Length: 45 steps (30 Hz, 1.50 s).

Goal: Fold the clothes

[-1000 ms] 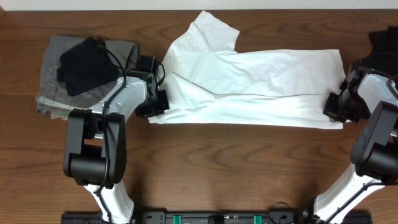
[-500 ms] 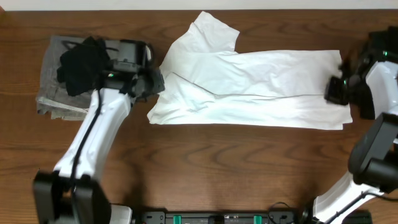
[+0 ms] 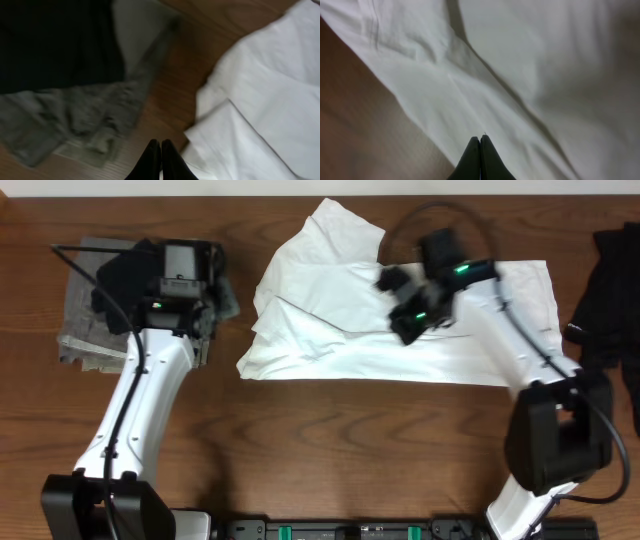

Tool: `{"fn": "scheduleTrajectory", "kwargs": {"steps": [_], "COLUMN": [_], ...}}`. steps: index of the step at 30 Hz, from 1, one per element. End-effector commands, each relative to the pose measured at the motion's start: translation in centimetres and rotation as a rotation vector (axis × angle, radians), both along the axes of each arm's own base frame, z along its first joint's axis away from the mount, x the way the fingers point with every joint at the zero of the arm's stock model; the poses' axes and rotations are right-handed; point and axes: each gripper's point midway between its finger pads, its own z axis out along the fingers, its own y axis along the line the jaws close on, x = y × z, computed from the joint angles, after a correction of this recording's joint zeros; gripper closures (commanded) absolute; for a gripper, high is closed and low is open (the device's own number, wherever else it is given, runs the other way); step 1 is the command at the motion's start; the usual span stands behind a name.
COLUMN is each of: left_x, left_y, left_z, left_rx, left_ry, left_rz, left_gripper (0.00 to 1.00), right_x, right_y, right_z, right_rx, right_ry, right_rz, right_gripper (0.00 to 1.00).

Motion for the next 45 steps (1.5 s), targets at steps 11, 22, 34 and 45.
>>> {"fn": "scheduleTrajectory", "kwargs": {"steps": [11, 22, 34, 45], "left_x": [-0.1, 0.6, 0.7, 0.7], "left_y": [6.0, 3.8, -1.7, -8.3], "left_z": [0.2, -2.3, -7.7, -9.2], "left_rx": [0.03, -0.097, -0.28, -0.317], "left_ry": [-0.007, 0.044, 0.196, 0.228], "left_rz": [0.172, 0.124, -0.022, -0.206], "left_gripper": [0.93, 0.93, 0.93, 0.94], "right_x": [-2.4, -5.1, -4.0, -3.1], "right_y": [3.2, 4.1, 3.7, 2.9], "right_z": [-4.6, -7.9, -8.3, -8.2], "right_rx": [-0.229, -0.155, -0.149, -0.141], "right_ry": [-0.145, 0.021, 0.015, 0.02], "right_rz": [0.253, 0.297, 0.216, 0.129], "right_gripper": [0.99, 0.99, 0.99, 0.99]}}
